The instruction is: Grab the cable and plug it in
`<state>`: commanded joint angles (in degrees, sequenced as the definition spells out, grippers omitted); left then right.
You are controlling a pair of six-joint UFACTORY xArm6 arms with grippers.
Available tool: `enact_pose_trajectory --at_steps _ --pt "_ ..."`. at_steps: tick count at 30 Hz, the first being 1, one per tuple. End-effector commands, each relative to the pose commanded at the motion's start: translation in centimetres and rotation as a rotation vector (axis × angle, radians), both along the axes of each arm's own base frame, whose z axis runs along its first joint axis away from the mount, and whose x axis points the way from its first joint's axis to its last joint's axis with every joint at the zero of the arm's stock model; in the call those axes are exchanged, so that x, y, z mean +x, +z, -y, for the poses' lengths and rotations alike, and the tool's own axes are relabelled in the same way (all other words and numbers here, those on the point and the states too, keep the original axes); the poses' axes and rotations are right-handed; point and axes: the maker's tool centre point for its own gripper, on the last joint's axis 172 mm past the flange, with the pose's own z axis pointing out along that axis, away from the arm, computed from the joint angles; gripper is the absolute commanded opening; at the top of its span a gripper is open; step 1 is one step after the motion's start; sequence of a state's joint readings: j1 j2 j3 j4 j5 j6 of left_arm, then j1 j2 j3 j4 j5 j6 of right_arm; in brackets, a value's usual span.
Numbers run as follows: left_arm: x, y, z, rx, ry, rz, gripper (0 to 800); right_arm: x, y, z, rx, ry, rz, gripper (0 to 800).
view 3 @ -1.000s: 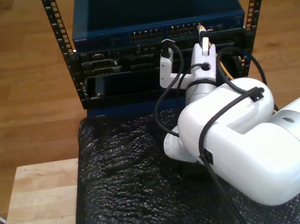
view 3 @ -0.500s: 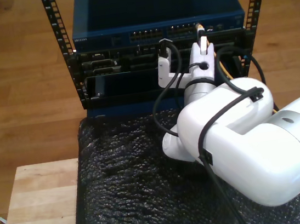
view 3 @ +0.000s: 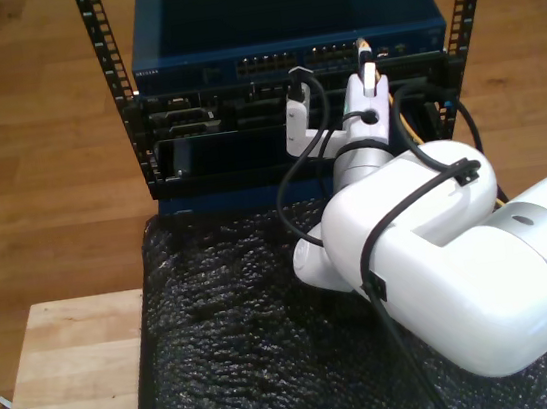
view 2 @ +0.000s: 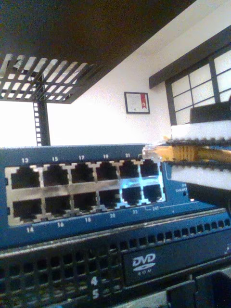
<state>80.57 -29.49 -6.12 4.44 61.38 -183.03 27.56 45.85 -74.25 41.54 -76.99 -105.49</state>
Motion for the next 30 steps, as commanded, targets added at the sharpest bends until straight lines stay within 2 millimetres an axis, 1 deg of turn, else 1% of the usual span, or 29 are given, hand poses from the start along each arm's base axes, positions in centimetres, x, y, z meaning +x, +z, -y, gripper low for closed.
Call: enact_pose_trajectory --at_steps 10,30 --pt "0.02 0.0 0.0 0.0 -0.002 0.0 800 -0.41 -0.87 0.06 -0.011 0.002 -0.017 0" --pt "0.02 0.0 0.0 0.0 -0.002 0.0 800 -0.21 -0.66 0.0 -0.008 0.002 -0.015 0"
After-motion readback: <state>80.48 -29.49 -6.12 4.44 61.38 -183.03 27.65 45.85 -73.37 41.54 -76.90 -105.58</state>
